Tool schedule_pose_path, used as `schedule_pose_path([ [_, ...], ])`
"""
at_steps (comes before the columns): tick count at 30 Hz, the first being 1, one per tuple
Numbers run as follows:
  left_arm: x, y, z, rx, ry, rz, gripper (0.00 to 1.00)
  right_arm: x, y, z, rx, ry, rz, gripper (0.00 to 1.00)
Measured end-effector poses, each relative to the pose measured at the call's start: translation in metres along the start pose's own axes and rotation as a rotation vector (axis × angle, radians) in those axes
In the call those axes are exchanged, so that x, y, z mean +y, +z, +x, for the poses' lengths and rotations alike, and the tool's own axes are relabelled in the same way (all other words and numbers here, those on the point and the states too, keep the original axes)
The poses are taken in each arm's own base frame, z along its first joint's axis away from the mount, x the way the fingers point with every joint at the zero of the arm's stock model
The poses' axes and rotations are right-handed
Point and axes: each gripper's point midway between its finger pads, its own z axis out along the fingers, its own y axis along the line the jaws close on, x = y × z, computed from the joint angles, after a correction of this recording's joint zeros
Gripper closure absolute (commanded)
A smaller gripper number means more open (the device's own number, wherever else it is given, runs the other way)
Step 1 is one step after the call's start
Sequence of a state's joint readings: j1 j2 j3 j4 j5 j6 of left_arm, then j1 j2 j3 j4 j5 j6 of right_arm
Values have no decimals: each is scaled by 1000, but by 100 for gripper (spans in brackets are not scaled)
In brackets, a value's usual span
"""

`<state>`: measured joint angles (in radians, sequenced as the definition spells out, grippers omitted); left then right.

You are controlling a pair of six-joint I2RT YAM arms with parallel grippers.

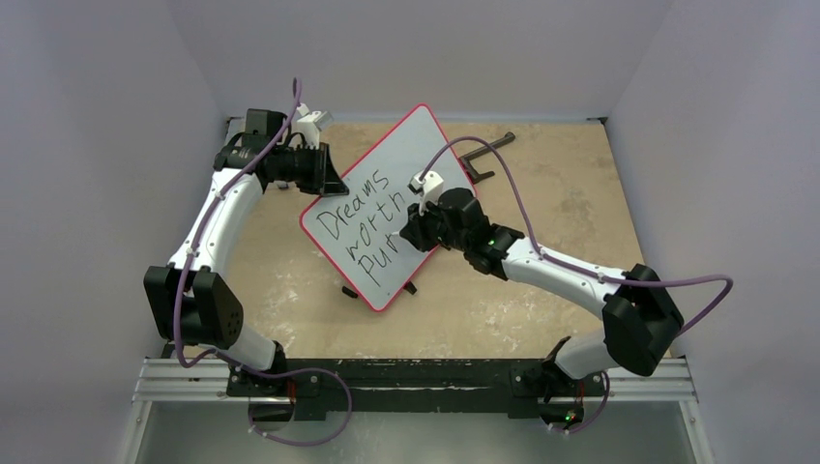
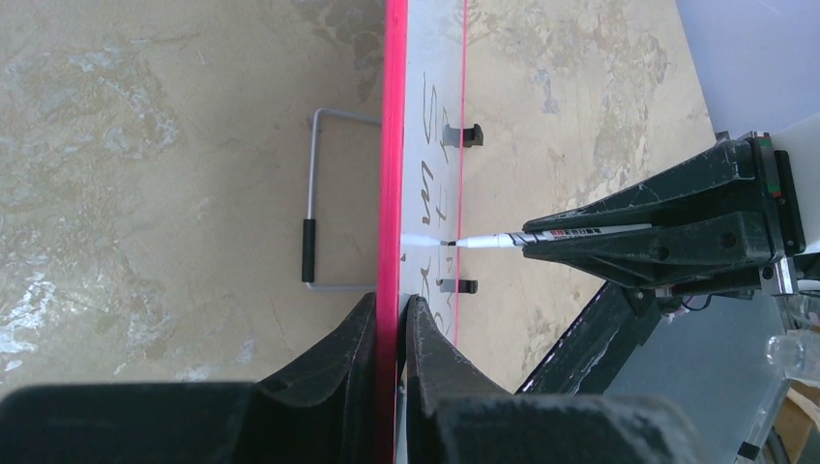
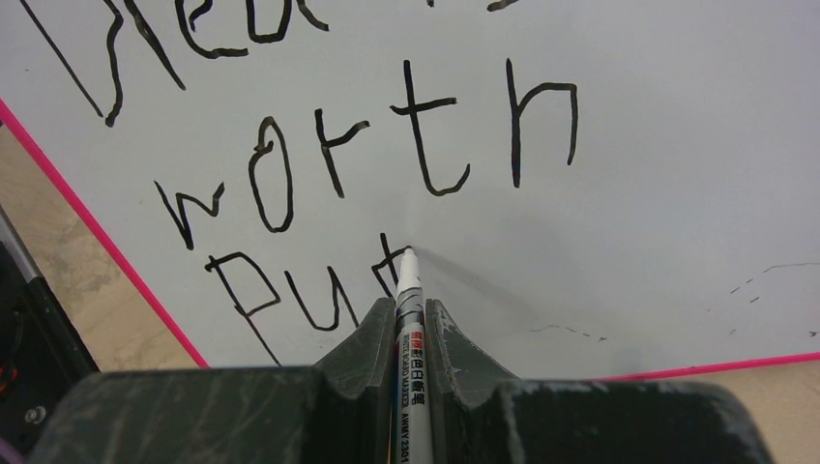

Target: Write a sentence on the whiteboard

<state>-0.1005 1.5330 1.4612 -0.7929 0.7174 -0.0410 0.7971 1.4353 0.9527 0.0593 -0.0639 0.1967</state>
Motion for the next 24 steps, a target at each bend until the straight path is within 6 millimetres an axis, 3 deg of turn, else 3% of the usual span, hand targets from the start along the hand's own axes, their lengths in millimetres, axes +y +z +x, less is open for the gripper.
schedule_pose_path([
  [13, 0, 0, 0, 1, -2, 1, 100, -1, -3, -10, -20, -2, 11, 100],
  [21, -1, -1, 1, 1, -2, 1, 100, 4, -27, -33, -93, -5, 5, 100],
  [24, -1, -1, 1, 2, -2, 1, 100, 3, -35, -32, -107, -4, 10, 100],
])
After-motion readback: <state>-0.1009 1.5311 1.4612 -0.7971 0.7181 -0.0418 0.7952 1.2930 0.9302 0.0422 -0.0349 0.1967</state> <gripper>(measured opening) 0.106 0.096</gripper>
